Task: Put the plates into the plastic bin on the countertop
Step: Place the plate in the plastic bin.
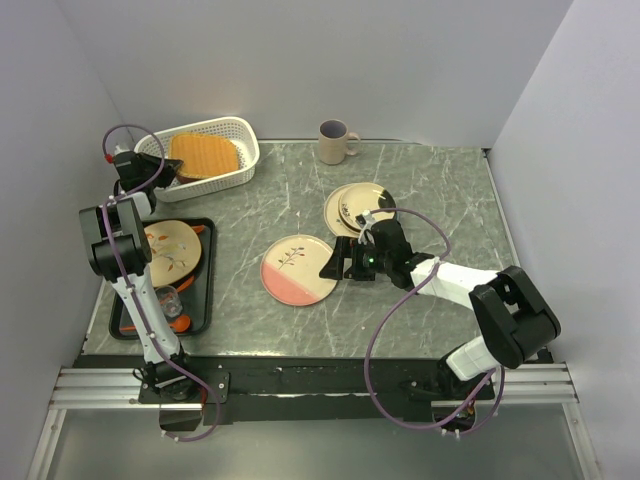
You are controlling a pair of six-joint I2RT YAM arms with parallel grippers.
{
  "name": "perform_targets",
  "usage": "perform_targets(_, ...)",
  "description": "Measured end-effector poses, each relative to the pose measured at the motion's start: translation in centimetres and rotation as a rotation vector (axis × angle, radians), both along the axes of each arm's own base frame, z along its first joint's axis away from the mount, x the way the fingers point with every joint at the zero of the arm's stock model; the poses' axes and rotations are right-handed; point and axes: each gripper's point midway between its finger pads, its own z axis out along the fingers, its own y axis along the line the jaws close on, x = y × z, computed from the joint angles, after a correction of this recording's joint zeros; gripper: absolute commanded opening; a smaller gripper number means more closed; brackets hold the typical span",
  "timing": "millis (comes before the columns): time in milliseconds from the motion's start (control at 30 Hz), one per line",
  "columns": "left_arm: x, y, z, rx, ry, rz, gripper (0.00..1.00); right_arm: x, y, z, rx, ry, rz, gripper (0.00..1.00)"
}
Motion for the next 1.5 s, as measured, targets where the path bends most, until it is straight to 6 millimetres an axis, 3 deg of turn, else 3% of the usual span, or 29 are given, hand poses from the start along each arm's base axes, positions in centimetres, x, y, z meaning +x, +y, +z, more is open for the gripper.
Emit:
perform_targets(100,0.0,0.1,0.0,0.001,0.001,0.004,0.15,0.0,0.0,0.0,0.000,0.000,0.000,1.00)
perform_targets(233,0.1,0.3,-0.2,0.011,0.006,0.018,0.34,0.0,0.0,0.0,0.000,0.000,0.000,1.00)
perform_targets(400,0.0,0.7,-0.5,0.024,0.027,0.045,0.47,0.0,0.0,0.0,-0.001,-0.001,-0.002,1.00)
perform_targets(533,-0.2,0.9,-0.6,0.039,0.047,0.060,0.64,0.1,0.0,0.0,-0.002,-0.002,-0.003,1.00)
perform_targets(633,-0.5,1.2,-0.7,0.045,0.069,0.077,0.72,0.1,0.0,0.0,-0.002,-0.002,-0.003,1.00)
perform_targets(1033,-0.7,2.7,0.3,0.247,0.182,0.178,0.92,0.1,0.0,0.0,-0.002,-0.001,-0.004,1.00)
perform_targets(1500,-1.3,2.0,5.6,0.468,0.210,0.275,0.98,0.2,-0.2,-0.1,-0.008,-0.005,-0.012,1.00)
